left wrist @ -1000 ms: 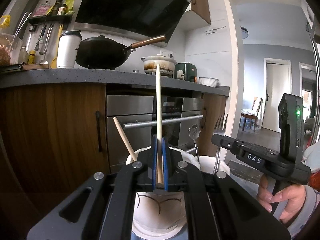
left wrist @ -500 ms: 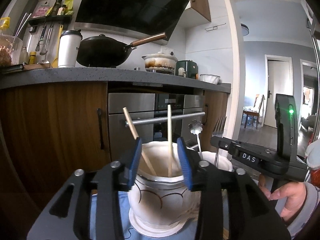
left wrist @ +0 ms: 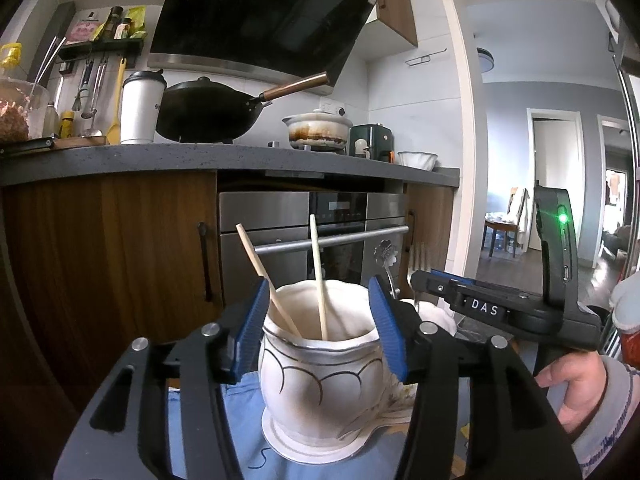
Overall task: Organize utensils
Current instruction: 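Release chopstick into large pot with left tool while right releases fork into small pot, then move both open tools back over the remaining utensils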
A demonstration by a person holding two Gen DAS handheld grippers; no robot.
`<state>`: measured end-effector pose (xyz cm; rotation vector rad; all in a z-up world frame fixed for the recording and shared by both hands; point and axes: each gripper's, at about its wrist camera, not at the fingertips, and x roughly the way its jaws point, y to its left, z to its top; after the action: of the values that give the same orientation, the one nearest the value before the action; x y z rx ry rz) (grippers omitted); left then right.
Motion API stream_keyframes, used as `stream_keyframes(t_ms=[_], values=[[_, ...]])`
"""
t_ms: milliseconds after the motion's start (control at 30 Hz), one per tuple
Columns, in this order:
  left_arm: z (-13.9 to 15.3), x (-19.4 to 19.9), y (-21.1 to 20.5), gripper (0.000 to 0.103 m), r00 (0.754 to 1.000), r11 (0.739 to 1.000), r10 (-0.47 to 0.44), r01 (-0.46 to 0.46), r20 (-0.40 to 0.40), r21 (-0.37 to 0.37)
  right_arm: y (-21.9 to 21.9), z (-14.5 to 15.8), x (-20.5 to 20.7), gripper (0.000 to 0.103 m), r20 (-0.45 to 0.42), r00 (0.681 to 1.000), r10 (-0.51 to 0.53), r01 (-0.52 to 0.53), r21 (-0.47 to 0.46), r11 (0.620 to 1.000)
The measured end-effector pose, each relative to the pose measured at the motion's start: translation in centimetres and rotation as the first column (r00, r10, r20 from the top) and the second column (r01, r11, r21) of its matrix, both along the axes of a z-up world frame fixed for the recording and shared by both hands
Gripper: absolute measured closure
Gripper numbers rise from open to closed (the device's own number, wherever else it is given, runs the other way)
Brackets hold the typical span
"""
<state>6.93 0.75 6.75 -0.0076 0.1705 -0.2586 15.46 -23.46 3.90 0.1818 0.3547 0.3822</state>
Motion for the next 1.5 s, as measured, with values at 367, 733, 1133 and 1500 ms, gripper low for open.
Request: stream_keyframes(t_ms=[367, 733, 1133, 1500], values=[[0.5, -1.9, -0.2, 0.02, 1.0, 1.0, 0.008, -0.008, 0.018, -0.001, -3.5, 2.6, -2.6, 0.014, 0.002, 0.997, -0.072, 0.071, 0.083, 0.994], [2.3, -4.2, -1.4, 0.006, 1.0, 1.0, 0.01, -0.01, 0.005, 0.015, -5.8, 4.6, -5.7, 0.008, 0.02, 0.993, -0.119, 0.118, 0.077, 0.99], [-0.2, -6.9, -3.8, 0.006, 0.993, 0.997, -0.041, 0.048, -0.11, 0.065, -8.8, 0.3, -8.5, 0.006, -0.106, 0.978, -0.181, 0.179, -0.028, 0.983], [-6.4, -5.9, -5.8, 0.006, 0.91, 0.99, -0.049, 0.1, -0.412, 0.103, -9.3, -4.3, -10.1, 0.006, -0.257, 0.953, -0.164, 0.144, -0.094, 0.985]])
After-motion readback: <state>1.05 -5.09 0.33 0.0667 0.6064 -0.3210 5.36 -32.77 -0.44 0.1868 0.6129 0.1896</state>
